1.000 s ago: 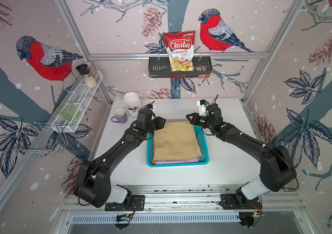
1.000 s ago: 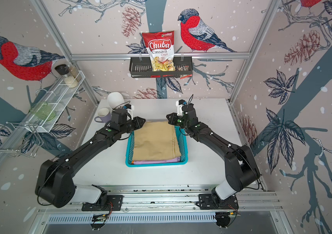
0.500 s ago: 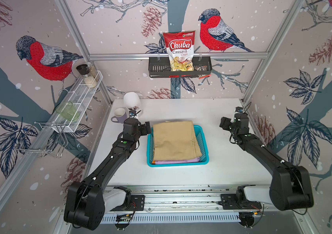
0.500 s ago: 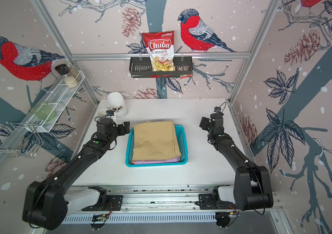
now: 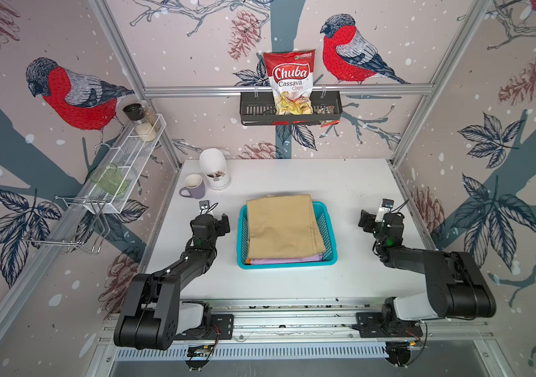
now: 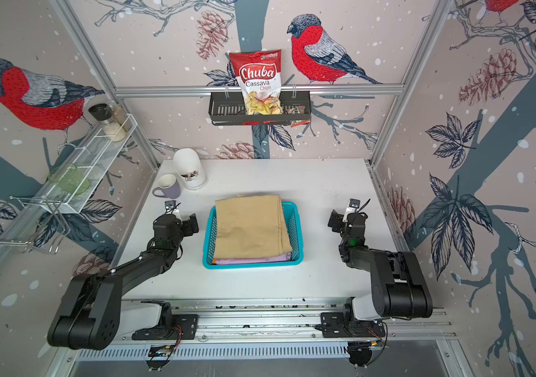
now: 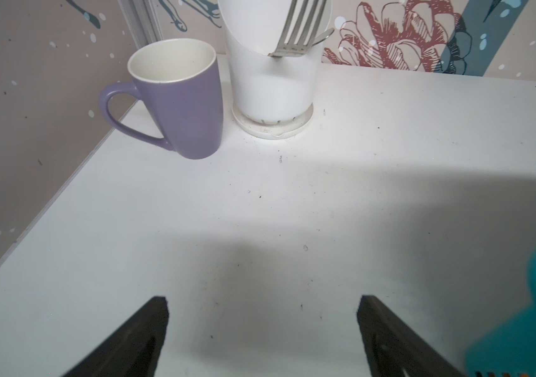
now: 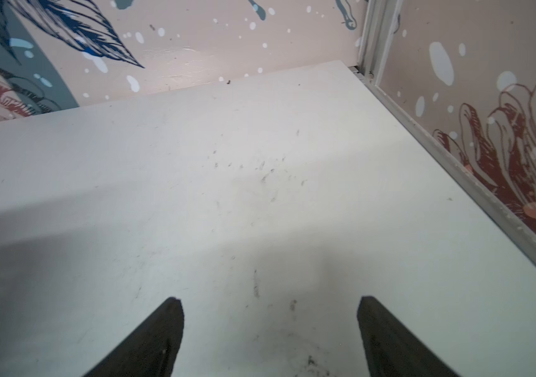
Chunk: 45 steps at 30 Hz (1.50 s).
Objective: Put the folded long pants in the basket
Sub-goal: Reset both arms
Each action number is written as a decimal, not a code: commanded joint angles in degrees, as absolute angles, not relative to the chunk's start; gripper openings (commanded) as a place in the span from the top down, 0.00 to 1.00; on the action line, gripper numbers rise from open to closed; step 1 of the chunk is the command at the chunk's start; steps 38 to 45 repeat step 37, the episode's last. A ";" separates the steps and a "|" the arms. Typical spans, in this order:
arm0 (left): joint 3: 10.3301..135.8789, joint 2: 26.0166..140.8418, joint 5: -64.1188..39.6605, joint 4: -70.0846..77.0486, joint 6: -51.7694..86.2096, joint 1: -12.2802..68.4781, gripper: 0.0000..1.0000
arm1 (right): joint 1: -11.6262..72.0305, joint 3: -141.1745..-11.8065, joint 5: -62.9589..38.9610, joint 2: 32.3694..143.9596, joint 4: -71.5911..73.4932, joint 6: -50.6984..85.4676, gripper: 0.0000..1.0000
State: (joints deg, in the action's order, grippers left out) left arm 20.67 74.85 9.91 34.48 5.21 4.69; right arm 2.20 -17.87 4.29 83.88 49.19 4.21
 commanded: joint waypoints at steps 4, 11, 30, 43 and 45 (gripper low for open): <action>20.15 80.40 2.73 50.62 0.44 4.31 0.02 | -0.75 -11.35 -0.48 86.74 73.76 2.72 0.00; 23.47 82.74 -3.55 47.02 -4.27 4.22 0.02 | -1.20 -12.22 -0.20 86.36 71.93 3.25 0.00; 15.18 86.86 5.64 67.03 1.43 0.71 0.03 | -0.13 -12.92 3.79 86.13 69.96 3.69 0.00; 14.91 87.16 5.83 67.94 1.29 0.79 0.03 | -0.12 -12.93 3.87 86.21 70.06 3.65 0.00; 14.91 87.16 5.83 67.94 1.29 0.79 0.03 | -0.12 -12.93 3.87 86.21 70.06 3.65 0.00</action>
